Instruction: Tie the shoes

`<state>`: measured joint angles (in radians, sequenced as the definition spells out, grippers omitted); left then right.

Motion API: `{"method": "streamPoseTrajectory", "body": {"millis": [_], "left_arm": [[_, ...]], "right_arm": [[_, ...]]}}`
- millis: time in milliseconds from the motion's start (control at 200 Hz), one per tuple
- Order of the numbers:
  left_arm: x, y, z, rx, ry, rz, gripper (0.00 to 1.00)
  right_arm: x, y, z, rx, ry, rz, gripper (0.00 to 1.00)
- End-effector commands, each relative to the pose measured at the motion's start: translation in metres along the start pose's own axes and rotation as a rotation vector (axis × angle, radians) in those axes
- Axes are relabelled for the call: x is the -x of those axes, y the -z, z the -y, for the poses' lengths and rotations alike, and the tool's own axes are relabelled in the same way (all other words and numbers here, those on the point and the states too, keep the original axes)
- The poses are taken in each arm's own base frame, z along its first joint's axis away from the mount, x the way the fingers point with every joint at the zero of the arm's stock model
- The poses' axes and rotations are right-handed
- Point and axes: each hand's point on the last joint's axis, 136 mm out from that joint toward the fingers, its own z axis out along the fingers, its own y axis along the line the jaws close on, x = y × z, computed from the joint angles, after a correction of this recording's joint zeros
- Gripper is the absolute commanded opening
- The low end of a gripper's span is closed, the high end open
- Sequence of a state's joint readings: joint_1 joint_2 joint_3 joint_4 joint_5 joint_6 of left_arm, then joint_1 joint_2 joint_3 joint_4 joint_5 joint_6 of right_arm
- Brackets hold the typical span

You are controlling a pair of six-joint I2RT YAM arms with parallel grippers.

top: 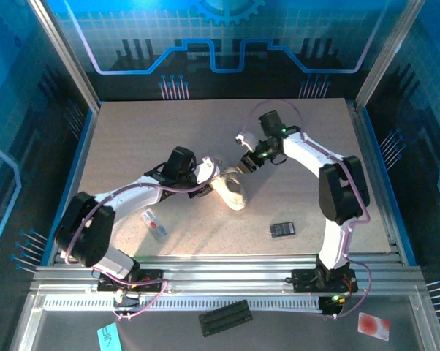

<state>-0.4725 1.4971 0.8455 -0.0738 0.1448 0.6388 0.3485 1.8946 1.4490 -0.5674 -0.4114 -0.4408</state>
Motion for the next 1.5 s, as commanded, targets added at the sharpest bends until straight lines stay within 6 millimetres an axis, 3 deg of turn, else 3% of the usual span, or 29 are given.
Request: {"method": "streamPoseTrajectory", "body": {"millis": [0, 200, 255, 390, 475, 560, 615, 645, 715, 861, 996, 1146, 1431, 1496], "left_arm": [[0.013, 0.021, -0.008, 0.071, -0.042, 0.053, 0.52], [0.014, 0.069, -0.039, 0.225, 0.108, 0.137, 0.63], [0.01, 0.085, -0.05, 0.264, 0.193, 0.174, 0.68], [-0.011, 0.121, -0.074, 0.371, 0.389, 0.247, 0.82], [-0.03, 0.136, -0.084, 0.424, 0.496, 0.256, 0.88], [-0.055, 0.141, -0.091, 0.455, 0.618, 0.224, 0.89], [-0.073, 0.139, -0.094, 0.461, 0.708, 0.207, 0.92], [-0.083, 0.139, -0.097, 0.475, 0.751, 0.202, 0.99], [-0.101, 0.136, -0.1, 0.507, 0.811, 0.199, 0.99], [-0.119, 0.125, -0.106, 0.565, 0.785, 0.236, 0.99], [-0.122, 0.113, -0.116, 0.583, 0.743, 0.284, 0.99], [-0.113, 0.105, -0.129, 0.599, 0.677, 0.372, 0.99], [-0.099, 0.078, -0.137, 0.478, 0.711, 0.431, 0.99], [-0.105, 0.067, -0.14, 0.477, 0.714, 0.416, 0.99]], "right_arm": [[0.019, 0.034, 0.0, -0.032, 0.013, 0.117, 0.63], [0.015, 0.065, 0.008, -0.18, -0.026, 0.24, 0.8], [0.01, 0.076, 0.013, -0.254, -0.04, 0.27, 0.99], [-0.013, 0.106, 0.041, -0.477, -0.158, 0.335, 1.0], [-0.036, 0.125, 0.062, -0.602, -0.302, 0.374, 1.0], [-0.073, 0.132, 0.076, -0.687, -0.444, 0.378, 1.0], [-0.088, 0.136, 0.08, -0.743, -0.485, 0.382, 1.0], [-0.098, 0.136, 0.081, -0.773, -0.497, 0.379, 1.0], [-0.11, 0.132, 0.08, -0.805, -0.461, 0.403, 1.0], [-0.125, 0.124, 0.08, -0.874, -0.387, 0.504, 1.0], [-0.117, 0.122, 0.085, -0.882, -0.314, 0.546, 1.0], [-0.134, 0.108, 0.094, -0.919, -0.306, 0.592, 1.0], [-0.146, 0.12, 0.112, -1.014, -0.423, 0.563, 1.0], [-0.146, 0.121, 0.112, -1.018, -0.42, 0.562, 1.0]]}}
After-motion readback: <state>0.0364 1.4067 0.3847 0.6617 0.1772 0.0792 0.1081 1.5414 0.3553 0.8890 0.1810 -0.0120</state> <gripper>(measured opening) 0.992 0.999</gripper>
